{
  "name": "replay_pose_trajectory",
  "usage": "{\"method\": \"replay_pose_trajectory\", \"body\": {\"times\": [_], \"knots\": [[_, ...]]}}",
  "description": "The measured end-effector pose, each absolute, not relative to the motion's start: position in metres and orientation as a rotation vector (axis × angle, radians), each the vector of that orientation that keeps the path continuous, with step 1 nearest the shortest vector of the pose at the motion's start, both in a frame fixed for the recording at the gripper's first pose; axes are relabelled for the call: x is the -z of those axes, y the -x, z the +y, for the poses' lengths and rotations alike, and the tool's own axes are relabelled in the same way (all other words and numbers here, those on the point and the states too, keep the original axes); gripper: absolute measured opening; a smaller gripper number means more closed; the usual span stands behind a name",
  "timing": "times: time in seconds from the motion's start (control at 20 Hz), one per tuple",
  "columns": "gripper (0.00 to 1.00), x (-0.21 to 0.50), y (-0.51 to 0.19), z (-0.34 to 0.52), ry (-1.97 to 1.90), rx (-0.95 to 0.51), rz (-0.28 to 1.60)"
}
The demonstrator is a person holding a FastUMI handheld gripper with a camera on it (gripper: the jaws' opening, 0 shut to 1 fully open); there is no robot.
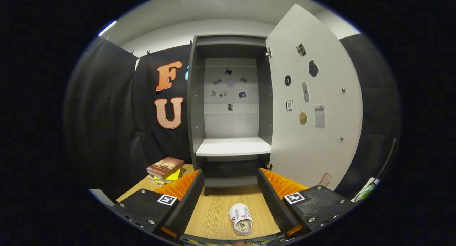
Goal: Open the shoe cabinet door, grab the shoes and put them into the shoe cabinet, then close the shoe cabinet door.
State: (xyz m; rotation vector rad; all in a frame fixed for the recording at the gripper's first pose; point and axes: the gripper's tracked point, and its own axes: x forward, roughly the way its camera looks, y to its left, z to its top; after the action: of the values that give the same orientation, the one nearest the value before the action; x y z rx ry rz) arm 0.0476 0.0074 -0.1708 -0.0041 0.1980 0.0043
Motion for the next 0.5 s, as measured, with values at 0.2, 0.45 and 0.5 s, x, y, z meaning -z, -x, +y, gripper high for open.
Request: {"method": "replay_pose_trajectory", "body": {"times": [0.2,0.45,0.5], "knots": [[0.94,0.239,-0.060,0.007,-0.027,-0.020,0.318],[0.94,0.335,-0.066,0.004,-0.050,-0.016,0.484],[0.94,0.355,-0.066,0.003,-0.052,-0.016,0.523]]}}
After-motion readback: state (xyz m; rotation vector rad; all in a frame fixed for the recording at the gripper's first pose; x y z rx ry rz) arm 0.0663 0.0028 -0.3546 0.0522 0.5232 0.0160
